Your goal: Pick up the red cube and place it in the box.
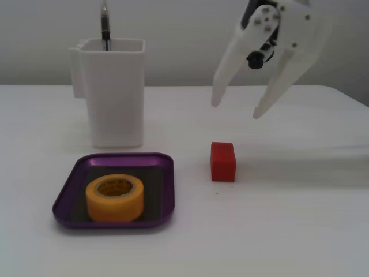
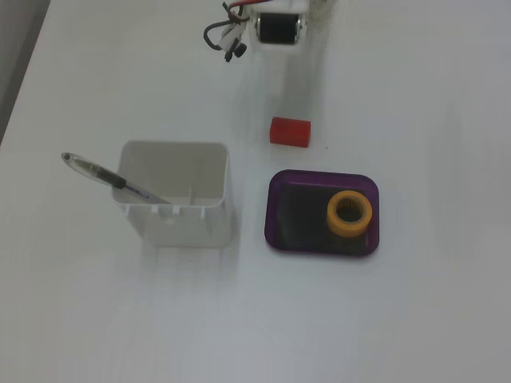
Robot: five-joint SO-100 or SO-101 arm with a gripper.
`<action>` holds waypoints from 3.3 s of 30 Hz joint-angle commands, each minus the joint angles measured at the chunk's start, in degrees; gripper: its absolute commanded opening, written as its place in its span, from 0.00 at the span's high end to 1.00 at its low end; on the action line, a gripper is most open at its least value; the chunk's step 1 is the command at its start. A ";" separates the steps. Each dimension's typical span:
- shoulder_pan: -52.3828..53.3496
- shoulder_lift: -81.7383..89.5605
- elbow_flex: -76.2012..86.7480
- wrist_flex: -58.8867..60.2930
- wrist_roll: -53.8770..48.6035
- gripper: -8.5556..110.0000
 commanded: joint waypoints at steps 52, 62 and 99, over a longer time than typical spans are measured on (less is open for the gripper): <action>-7.73 -34.63 -12.30 -4.75 6.15 0.93; -13.27 -13.01 -22.15 5.19 5.71 0.93; -8.70 -53.88 -54.23 -2.99 5.71 0.93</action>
